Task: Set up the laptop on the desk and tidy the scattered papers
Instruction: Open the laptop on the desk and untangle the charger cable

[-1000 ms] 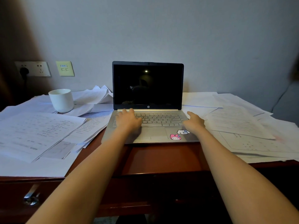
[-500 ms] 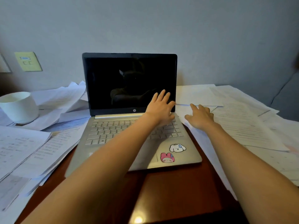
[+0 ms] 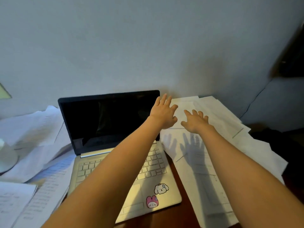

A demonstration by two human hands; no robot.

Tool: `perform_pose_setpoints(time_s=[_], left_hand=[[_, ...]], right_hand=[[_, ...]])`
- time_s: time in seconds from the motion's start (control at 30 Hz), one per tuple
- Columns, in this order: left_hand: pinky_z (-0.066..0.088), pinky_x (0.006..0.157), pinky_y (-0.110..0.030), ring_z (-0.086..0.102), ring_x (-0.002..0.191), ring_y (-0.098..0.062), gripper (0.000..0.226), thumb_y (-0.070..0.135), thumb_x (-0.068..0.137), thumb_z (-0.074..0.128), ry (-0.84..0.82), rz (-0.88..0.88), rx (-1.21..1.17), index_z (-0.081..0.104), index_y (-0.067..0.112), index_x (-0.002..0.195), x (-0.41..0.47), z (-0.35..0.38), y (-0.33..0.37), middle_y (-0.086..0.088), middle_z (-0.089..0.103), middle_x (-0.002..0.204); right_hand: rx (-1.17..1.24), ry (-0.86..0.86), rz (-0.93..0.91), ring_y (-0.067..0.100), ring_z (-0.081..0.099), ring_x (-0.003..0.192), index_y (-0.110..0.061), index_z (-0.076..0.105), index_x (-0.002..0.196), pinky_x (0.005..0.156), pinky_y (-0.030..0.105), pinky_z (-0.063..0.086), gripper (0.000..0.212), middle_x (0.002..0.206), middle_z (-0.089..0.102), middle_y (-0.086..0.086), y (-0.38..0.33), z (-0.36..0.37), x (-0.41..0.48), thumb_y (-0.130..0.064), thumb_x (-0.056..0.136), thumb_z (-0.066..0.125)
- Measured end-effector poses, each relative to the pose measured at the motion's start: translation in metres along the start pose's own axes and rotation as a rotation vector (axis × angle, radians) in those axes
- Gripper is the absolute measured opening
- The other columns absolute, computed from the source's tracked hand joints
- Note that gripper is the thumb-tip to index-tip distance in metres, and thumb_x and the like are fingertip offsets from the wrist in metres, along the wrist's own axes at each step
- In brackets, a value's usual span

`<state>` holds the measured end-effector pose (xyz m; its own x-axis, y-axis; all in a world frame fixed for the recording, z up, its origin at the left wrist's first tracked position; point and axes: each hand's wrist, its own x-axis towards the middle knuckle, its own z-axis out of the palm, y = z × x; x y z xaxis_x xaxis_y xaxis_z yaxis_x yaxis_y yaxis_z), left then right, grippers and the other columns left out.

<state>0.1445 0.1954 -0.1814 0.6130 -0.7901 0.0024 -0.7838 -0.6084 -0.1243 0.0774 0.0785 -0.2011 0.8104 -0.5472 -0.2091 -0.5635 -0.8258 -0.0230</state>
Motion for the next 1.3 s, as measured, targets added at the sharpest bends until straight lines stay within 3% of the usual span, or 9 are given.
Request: perform_pose_setpoints(time_s=[0.43,0.8,1.0,1.3], left_hand=[[-0.002,0.117,-0.047,-0.009,0.146,-0.032,0.057,0.04,0.1,0.03,-0.101,0.017,-0.083,0.016,0.019,0.15,-0.019,-0.054,-0.001,-0.014,-0.004,0.159],[0.0,0.117,-0.048,-0.008,0.146,-0.034,0.061,0.046,0.098,0.034,-0.182,0.056,-0.152,0.014,0.022,0.151,0.0,-0.061,0.054,-0.015,-0.006,0.158],[0.001,0.117,-0.049,-0.008,0.146,-0.034,0.067,0.052,0.096,0.034,-0.291,-0.008,-0.279,0.008,0.023,0.151,0.017,-0.056,0.109,-0.015,-0.01,0.158],[0.003,0.116,-0.05,-0.005,0.146,-0.035,0.065,0.048,0.098,0.034,-0.35,-0.033,-0.399,0.007,0.023,0.151,0.038,-0.053,0.26,-0.015,-0.007,0.158]], right_hand=[[0.027,-0.101,0.066,0.034,0.009,0.144,-0.023,0.008,0.151,0.114,0.048,0.012,0.058,0.158,0.008,0.01,0.007,-0.05,-0.053,-0.041,0.1,0.03],[0.049,-0.126,0.15,0.035,0.008,0.144,-0.023,0.005,0.151,0.115,0.05,0.01,0.06,0.158,0.007,0.01,0.068,-0.051,-0.071,-0.043,0.1,0.03],[0.082,-0.145,0.164,0.034,0.01,0.143,-0.024,0.005,0.151,0.114,0.051,0.011,0.062,0.157,0.009,0.01,0.134,-0.048,-0.064,-0.045,0.099,0.032],[0.056,-0.235,0.18,0.034,0.007,0.144,-0.025,0.006,0.152,0.115,0.049,0.01,0.062,0.158,0.007,0.011,0.276,-0.023,-0.091,-0.04,0.099,0.035]])
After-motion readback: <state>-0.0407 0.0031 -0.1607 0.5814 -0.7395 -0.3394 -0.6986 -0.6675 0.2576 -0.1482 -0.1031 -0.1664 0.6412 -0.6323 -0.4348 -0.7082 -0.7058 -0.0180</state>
